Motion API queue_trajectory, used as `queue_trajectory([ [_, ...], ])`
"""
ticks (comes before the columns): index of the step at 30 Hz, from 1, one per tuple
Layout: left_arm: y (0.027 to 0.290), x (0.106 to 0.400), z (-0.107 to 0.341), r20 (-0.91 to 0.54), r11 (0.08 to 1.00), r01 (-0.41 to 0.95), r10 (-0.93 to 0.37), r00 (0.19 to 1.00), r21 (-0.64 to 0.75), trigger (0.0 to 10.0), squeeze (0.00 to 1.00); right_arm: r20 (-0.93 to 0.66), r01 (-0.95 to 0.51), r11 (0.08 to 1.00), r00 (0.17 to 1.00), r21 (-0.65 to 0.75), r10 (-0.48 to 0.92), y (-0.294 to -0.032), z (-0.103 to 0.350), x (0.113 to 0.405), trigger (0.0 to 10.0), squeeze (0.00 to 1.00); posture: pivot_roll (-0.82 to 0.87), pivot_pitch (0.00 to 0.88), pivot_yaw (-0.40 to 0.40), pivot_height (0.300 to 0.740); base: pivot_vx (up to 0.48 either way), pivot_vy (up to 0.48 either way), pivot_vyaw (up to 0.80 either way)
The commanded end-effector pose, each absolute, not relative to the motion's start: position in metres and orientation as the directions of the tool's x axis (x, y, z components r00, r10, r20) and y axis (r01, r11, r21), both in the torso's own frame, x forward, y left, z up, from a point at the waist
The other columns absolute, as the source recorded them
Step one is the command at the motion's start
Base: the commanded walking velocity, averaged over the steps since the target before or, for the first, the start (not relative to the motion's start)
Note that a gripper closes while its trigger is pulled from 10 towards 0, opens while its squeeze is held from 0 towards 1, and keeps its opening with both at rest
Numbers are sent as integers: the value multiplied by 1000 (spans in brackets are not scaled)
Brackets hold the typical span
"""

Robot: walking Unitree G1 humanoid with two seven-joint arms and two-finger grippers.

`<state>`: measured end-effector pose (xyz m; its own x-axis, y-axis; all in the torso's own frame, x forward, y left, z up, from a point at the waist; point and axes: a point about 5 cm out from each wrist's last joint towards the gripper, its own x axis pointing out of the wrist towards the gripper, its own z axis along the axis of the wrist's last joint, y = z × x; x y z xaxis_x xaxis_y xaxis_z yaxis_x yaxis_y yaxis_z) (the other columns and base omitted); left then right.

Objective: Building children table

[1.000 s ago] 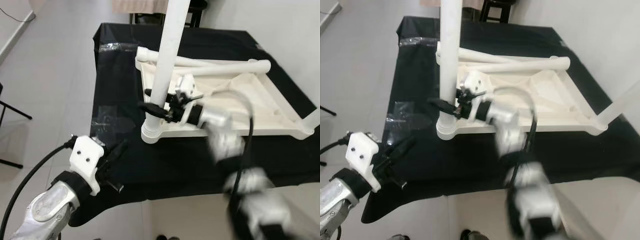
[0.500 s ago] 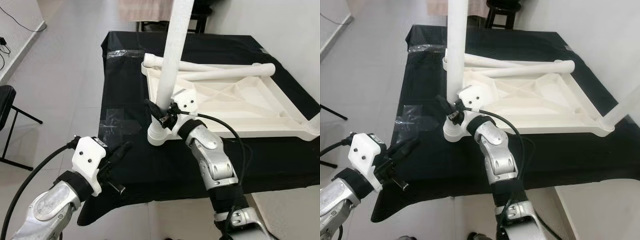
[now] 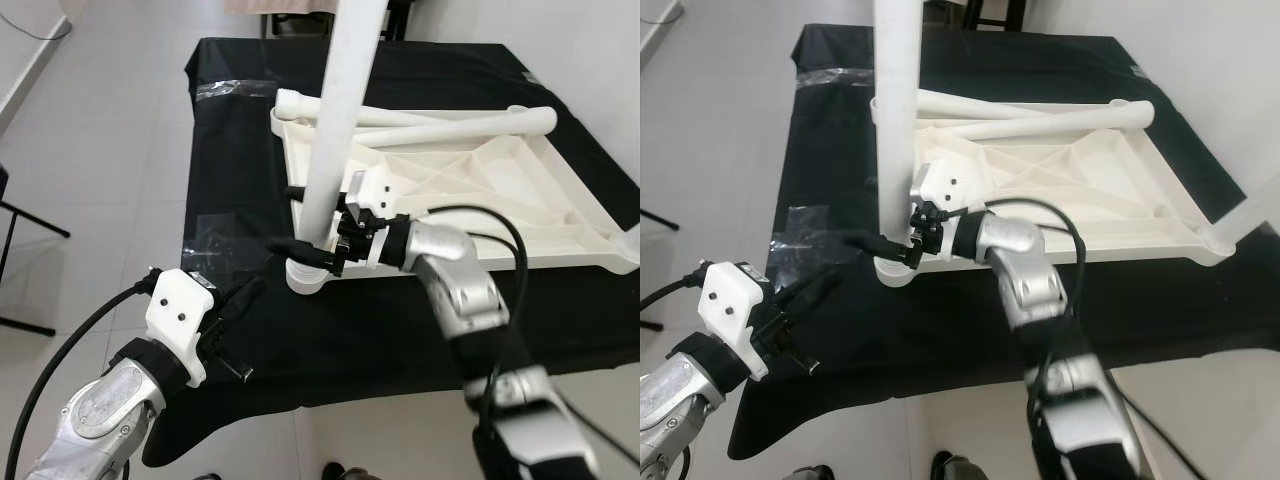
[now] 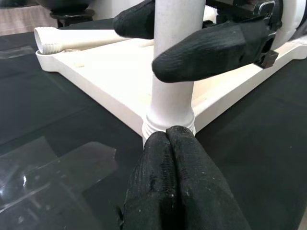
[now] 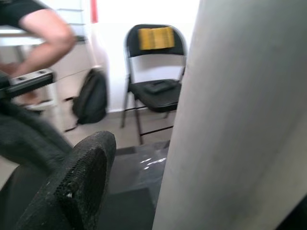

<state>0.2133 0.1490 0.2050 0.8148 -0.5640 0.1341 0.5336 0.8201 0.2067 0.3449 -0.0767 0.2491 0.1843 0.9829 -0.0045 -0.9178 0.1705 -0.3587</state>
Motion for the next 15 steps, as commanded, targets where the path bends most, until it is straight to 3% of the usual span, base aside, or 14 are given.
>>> queue_trajectory([
  [1, 148, 211, 202, 128, 818, 541, -568, 813, 195, 10000, 0, -37, -937, 77, 95, -339, 995, -70, 240, 341, 10000, 0, 121, 225, -136, 740, 0, 0, 0],
  [3, 148, 211, 203, 129, 819, 540, -567, 814, 196, 10000, 0, -73, -937, 23, 51, -348, 996, -69, 244, 344, 10000, 0, 127, 227, -138, 740, 0, 0, 0],
  [4, 148, 211, 203, 128, 819, 539, -566, 814, 197, 10000, 0, -79, -940, -15, 13, -342, 997, -68, 250, 345, 2235, 0, 128, 228, -137, 740, 0, 0, 0],
  [5, 148, 211, 203, 128, 819, 538, -566, 814, 198, 10000, 0, -80, -941, -40, -14, -337, 997, -67, 254, 345, 2235, 0, 128, 228, -137, 740, 0, 0, 0],
  [6, 148, 211, 203, 127, 819, 538, -566, 815, 199, 10000, 0, -78, -942, -74, -51, -326, 996, -67, 258, 345, 0, 0, 129, 229, -136, 740, 0, 0, 0],
  [15, 148, 210, 203, 124, 818, 539, -567, 815, 201, 10000, 0, -121, -938, -172, -141, -302, 983, -69, 261, 347, 0, 0, 131, 235, -138, 740, 0, 0, 0],
])
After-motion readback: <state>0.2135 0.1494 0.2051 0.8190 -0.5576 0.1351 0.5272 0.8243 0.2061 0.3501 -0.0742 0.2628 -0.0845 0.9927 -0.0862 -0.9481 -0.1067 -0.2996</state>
